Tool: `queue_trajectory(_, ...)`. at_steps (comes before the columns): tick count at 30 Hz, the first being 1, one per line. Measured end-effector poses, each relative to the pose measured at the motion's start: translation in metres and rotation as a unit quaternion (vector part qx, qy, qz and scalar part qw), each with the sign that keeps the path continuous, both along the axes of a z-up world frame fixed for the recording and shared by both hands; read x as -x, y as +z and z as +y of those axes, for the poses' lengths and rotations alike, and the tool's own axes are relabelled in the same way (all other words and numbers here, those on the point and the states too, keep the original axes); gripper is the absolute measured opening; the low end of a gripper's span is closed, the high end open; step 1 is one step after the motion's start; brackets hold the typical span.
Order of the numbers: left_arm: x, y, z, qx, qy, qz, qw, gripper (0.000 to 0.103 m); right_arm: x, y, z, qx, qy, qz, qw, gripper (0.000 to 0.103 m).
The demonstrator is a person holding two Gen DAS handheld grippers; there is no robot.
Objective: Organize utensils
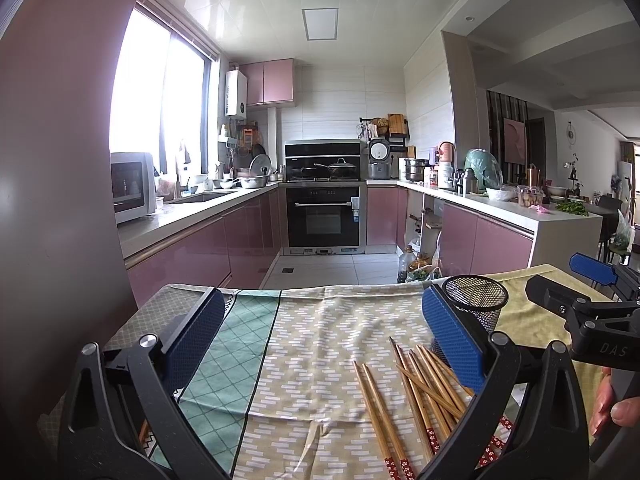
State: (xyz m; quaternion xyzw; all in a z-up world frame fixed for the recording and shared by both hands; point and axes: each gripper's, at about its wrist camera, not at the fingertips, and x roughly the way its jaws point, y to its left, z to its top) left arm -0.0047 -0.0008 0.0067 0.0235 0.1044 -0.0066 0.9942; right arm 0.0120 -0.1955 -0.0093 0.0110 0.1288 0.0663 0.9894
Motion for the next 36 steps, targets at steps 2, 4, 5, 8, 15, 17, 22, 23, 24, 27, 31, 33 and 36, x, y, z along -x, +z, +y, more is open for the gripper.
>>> queue_trajectory(2, 0.000, 0.000, 0.000, 0.000, 0.000, 0.000, 1.0000, 0.097, 0.000, 0.000, 0.000, 0.000, 0.000, 0.000, 1.000, 0.096)
queue_trajectory(4, 0.000, 0.000, 0.000, 0.000, 0.000, 0.000, 1.0000, 0.097, 0.000, 0.000, 0.000, 0.000, 0.000, 0.000, 1.000, 0.096)
queue_trajectory(5, 0.000, 0.000, 0.000, 0.000, 0.000, 0.000, 1.0000, 0.097, 0.000, 0.000, 0.000, 0.000, 0.001, 0.001, 1.000, 0.096)
queue_trajectory(8, 0.001, 0.001, -0.003, -0.001, 0.000, 0.001, 1.0000, 0.097, 0.000, 0.000, 0.000, 0.000, 0.000, 0.001, 1.000, 0.096)
queue_trajectory(15, 0.003, 0.001, -0.007, -0.002, -0.001, 0.001, 1.0000, 0.097, 0.000, -0.001, -0.001, -0.001, 0.001, 0.001, 1.000, 0.096)
queue_trajectory(17, 0.003, 0.001, -0.006, -0.001, -0.001, 0.001, 1.0000, 0.097, 0.000, -0.001, -0.002, -0.002, 0.001, 0.001, 1.000, 0.096)
queue_trajectory(22, 0.002, 0.001, -0.006, -0.001, -0.001, 0.001, 1.0000, 0.097, 0.000, -0.001, -0.002, -0.002, 0.002, 0.001, 1.000, 0.096)
queue_trajectory(23, 0.003, 0.002, -0.008, -0.001, -0.001, 0.002, 1.0000, 0.097, 0.000, -0.001, -0.002, -0.002, 0.002, 0.001, 1.000, 0.096)
queue_trajectory(24, 0.003, 0.001, -0.007, -0.001, -0.001, 0.001, 1.0000, 0.097, 0.000, -0.001, -0.002, -0.002, 0.001, 0.001, 1.000, 0.096)
queue_trajectory(27, 0.002, 0.001, -0.006, -0.001, -0.001, 0.002, 1.0000, 0.097, 0.000, -0.001, -0.002, -0.002, 0.001, 0.001, 1.000, 0.096)
queue_trajectory(31, 0.003, 0.001, -0.007, -0.001, -0.001, 0.003, 1.0000, 0.097, 0.000, -0.002, -0.003, -0.003, 0.002, 0.002, 1.000, 0.096)
queue_trajectory(33, 0.004, 0.000, -0.010, -0.002, -0.002, 0.004, 1.0000, 0.097, 0.000, -0.002, -0.003, -0.004, 0.003, 0.003, 1.000, 0.096)
queue_trajectory(36, 0.006, -0.002, -0.012, -0.003, -0.004, 0.005, 1.0000, 0.097, 0.001, -0.004, -0.003, -0.004, 0.003, 0.004, 1.000, 0.096)
